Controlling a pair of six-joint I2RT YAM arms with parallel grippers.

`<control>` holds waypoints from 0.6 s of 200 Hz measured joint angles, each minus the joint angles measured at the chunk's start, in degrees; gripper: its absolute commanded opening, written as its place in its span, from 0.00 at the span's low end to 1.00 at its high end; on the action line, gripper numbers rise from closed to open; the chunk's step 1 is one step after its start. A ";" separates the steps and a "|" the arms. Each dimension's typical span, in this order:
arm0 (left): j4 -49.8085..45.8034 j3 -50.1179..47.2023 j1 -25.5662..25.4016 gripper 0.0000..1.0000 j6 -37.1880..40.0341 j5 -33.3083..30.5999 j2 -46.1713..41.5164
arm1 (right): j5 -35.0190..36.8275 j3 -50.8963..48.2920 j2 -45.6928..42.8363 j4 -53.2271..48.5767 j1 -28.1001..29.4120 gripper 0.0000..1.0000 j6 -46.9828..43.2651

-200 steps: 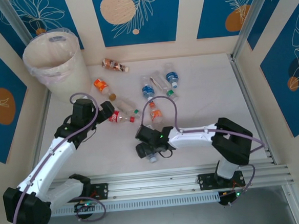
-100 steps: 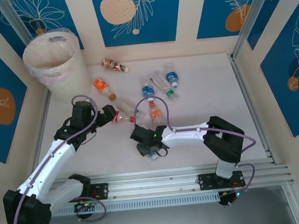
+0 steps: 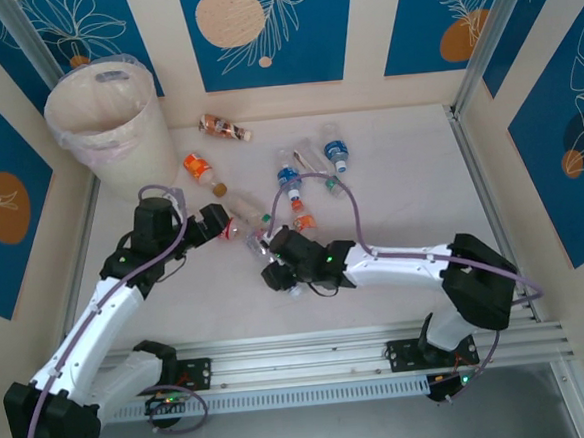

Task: Put the plastic bottles in the bin

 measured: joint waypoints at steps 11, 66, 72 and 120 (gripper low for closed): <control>1.95 0.00 0.48 1.00 0.15 2.62 -0.44 | -1.95 -1.62 -2.05 2.93 -1.90 0.30 0.11; 9.84 -0.44 0.72 1.00 0.63 15.89 -0.90 | -9.75 -5.86 -6.91 15.61 -10.51 0.29 0.46; 10.54 -0.50 0.72 1.00 0.66 16.92 -0.90 | -10.95 -6.62 -7.69 17.55 -11.08 0.29 0.46; 21.42 -2.27 0.79 1.00 -1.68 26.23 -0.02 | -18.93 -7.67 -8.92 28.11 -13.27 0.29 0.24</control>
